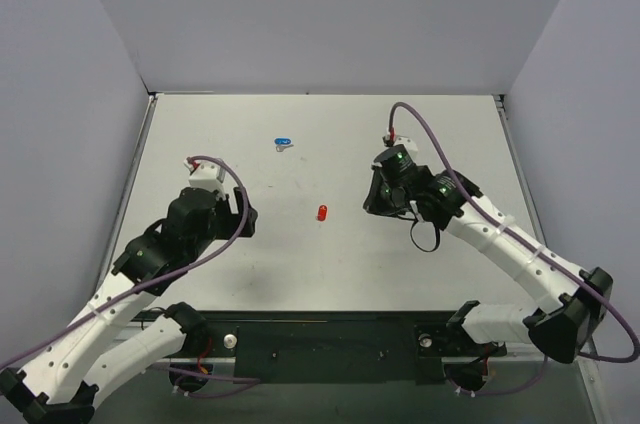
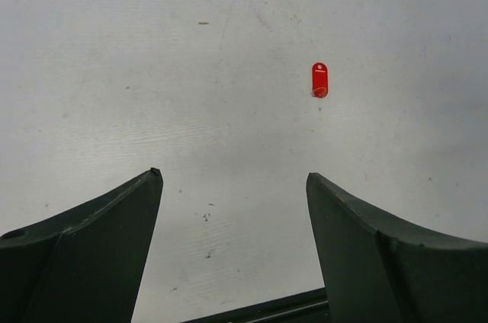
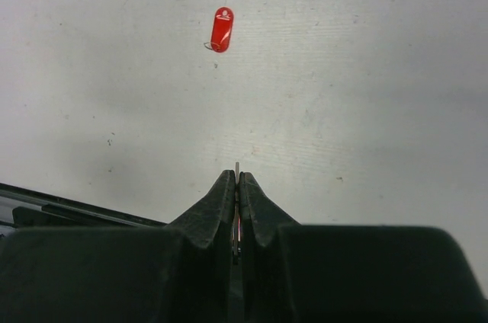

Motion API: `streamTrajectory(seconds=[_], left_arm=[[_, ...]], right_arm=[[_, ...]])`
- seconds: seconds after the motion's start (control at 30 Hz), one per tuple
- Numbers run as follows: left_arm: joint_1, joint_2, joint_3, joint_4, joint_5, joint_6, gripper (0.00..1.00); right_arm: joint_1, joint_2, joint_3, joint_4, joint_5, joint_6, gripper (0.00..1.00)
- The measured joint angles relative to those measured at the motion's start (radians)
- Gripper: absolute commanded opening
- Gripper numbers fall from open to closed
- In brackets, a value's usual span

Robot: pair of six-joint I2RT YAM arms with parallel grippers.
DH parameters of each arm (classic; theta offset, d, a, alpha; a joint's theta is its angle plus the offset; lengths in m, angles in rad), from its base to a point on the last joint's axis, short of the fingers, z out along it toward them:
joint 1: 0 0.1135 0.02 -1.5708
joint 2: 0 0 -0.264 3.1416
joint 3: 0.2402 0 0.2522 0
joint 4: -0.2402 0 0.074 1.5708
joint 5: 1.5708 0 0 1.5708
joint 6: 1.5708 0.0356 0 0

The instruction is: Remove the keys from the keyring

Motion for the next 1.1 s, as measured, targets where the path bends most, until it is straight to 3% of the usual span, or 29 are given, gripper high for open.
streamTrajectory(seconds=[0.17,0.57,0.63,0.8,0.87,0.93,1.1], left_arm=[[0.0,-0.11,-0.1,-0.008,-0.046,0.017,0.86],[-0.01,-0.246,-0.108,-0.036,-0.103,0.035,0.88],[-0.013,-0.265,-0.111,-0.035,-0.115,0.04,0.88],[-0.013,-0.273,-0.113,-0.037,-0.129,0.042,0.88],[-0.013,-0.274,-0.114,-0.037,-0.129,0.043,0.89],[-0.013,-0.275,-0.118,-0.037,-0.128,0.045,0.9],[-0.013,-0.276,-0.123,-0.037,-0.127,0.049,0.92]], right_arm=[[0.002,0.153,0.097,0.02,-0.051,-0.006,0.0],[0.008,0.552,0.483,0.031,-0.117,-0.037,0.0],[0.008,0.605,0.531,0.024,-0.119,-0.041,0.06],[0.014,0.708,0.611,0.021,-0.133,-0.045,0.43],[0.015,0.734,0.619,0.028,-0.146,-0.041,0.5],[0.015,0.751,0.621,0.035,-0.161,-0.035,0.56],[0.01,0.768,0.652,0.043,-0.187,-0.029,0.58]])
